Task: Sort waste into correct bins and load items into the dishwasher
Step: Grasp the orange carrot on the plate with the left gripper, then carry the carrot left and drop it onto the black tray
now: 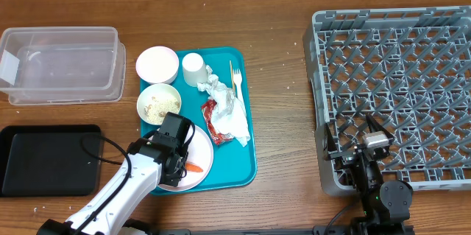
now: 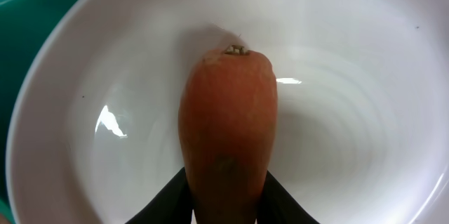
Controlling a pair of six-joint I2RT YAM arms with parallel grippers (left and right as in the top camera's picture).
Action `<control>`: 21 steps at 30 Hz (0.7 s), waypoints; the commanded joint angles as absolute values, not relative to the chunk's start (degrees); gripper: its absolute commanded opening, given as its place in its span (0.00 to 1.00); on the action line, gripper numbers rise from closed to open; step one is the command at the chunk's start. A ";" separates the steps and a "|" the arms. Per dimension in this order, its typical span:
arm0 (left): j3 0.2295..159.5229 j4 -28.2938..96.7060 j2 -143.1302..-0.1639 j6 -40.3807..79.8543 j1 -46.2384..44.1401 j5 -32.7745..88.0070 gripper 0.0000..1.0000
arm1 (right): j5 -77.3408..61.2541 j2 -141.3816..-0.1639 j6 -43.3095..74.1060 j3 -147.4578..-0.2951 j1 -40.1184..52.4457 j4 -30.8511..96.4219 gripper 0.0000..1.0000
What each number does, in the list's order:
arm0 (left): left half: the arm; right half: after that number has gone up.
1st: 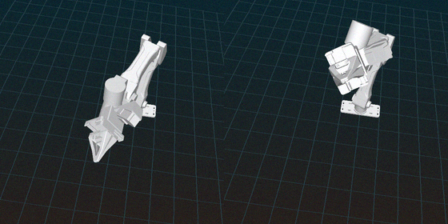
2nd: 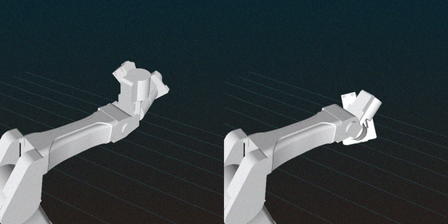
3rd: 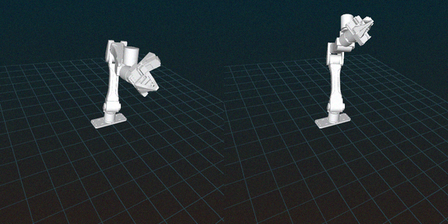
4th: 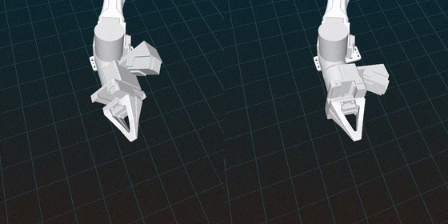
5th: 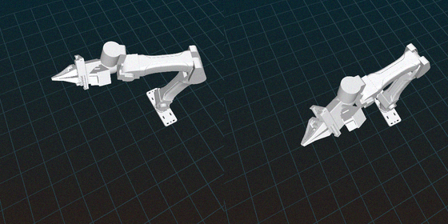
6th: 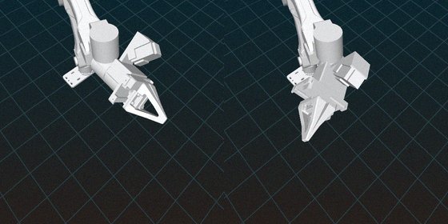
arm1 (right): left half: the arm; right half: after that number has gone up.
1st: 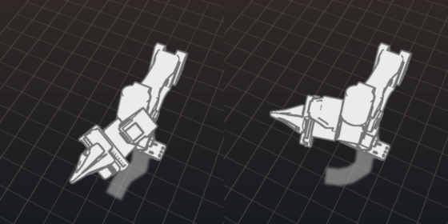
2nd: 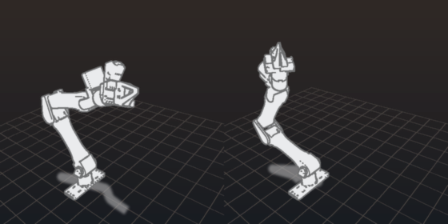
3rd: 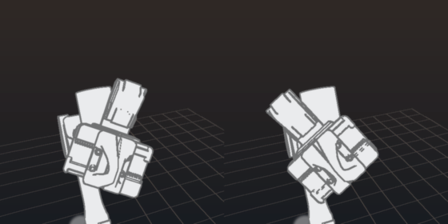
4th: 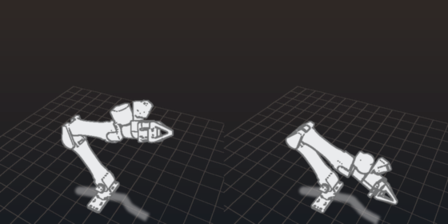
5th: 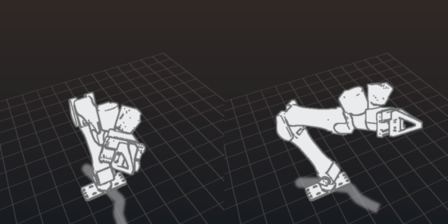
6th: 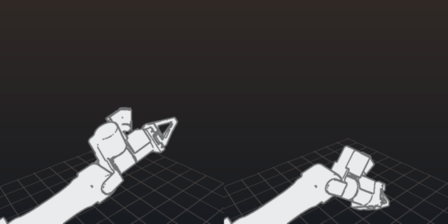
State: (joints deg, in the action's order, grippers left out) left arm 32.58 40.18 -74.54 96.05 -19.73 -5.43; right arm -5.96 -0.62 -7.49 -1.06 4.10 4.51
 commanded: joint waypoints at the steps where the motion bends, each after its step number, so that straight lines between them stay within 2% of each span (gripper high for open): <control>1: 32.10 40.07 -74.87 95.96 -19.35 -7.03 0.26 | -5.61 -0.19 -7.07 -0.47 3.73 4.25 1.00; 3: 32.62 40.25 -74.87 94.45 -19.35 -7.01 0.22 | -5.61 -0.19 -7.07 -0.47 3.73 4.25 1.00; 6: 34.44 41.45 -74.83 91.85 -19.35 -6.94 0.04 | -5.61 -0.19 -7.07 -0.47 3.73 4.25 1.00; 11: 41.74 48.90 -74.83 89.49 -19.03 -7.07 0.04 | -5.61 -0.19 -7.07 -0.47 3.73 4.25 1.00; 14: 50.09 57.91 -74.83 85.03 -16.53 -9.93 0.04 | -5.61 -0.19 -7.07 -0.47 3.73 4.25 1.00; 16: 56.73 66.39 -74.83 84.60 -12.60 -15.75 0.05 | -5.61 -0.19 -7.07 -0.47 3.73 4.25 1.00; 18: 62.19 72.25 -74.83 84.60 -6.72 -22.28 0.11 | -5.61 -0.19 -7.07 -0.47 3.73 4.25 1.00; 21: 64.53 71.37 -74.83 82.02 2.33 -26.04 0.11 | -5.61 -0.19 -7.07 -0.47 3.73 4.25 1.00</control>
